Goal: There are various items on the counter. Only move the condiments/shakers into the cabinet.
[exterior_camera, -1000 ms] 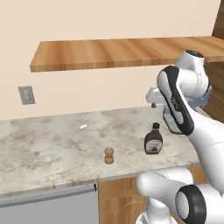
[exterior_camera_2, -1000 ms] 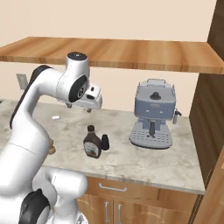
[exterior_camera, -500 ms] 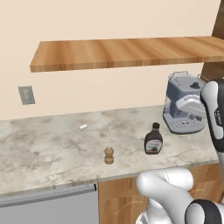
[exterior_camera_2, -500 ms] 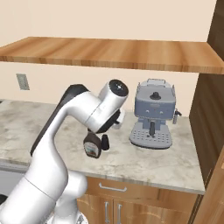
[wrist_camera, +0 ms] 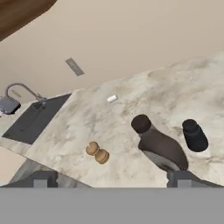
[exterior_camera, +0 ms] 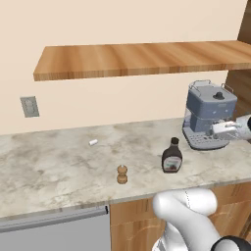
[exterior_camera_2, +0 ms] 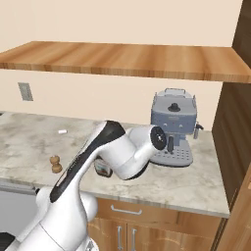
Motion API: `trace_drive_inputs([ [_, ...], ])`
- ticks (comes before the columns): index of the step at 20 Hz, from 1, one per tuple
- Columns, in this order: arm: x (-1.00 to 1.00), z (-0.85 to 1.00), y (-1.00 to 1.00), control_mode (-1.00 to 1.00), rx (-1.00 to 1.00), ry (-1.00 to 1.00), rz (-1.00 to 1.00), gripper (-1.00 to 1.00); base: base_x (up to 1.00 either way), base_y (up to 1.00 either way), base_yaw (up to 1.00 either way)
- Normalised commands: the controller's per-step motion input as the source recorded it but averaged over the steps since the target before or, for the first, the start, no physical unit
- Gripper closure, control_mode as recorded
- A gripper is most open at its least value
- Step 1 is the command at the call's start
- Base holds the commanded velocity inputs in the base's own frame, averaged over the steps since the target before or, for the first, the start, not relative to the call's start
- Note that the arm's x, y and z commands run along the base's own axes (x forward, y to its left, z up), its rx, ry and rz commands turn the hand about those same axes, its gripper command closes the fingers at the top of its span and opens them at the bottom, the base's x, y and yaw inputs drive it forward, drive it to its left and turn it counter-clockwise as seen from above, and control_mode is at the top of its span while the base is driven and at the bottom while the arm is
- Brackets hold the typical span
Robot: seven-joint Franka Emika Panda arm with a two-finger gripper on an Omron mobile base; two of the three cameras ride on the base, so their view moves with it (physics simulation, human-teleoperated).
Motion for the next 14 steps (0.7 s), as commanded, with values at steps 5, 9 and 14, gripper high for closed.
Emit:
trace_drive_inputs([
  [5, 0.01, -0.22, 0.0, -1.0, 0.16, -0.17, 0.23, -1.0, 0.0, 0.0, 0.0],
  [9, 0.0, -0.27, -0.03, -1.0, 0.04, -0.21, 0.24, -1.0, 0.0, 0.0, 0.0],
  [14, 0.0, -0.37, -0.02, -1.0, 0.01, -0.28, 0.3, -1.0, 0.0, 0.0, 0.0],
])
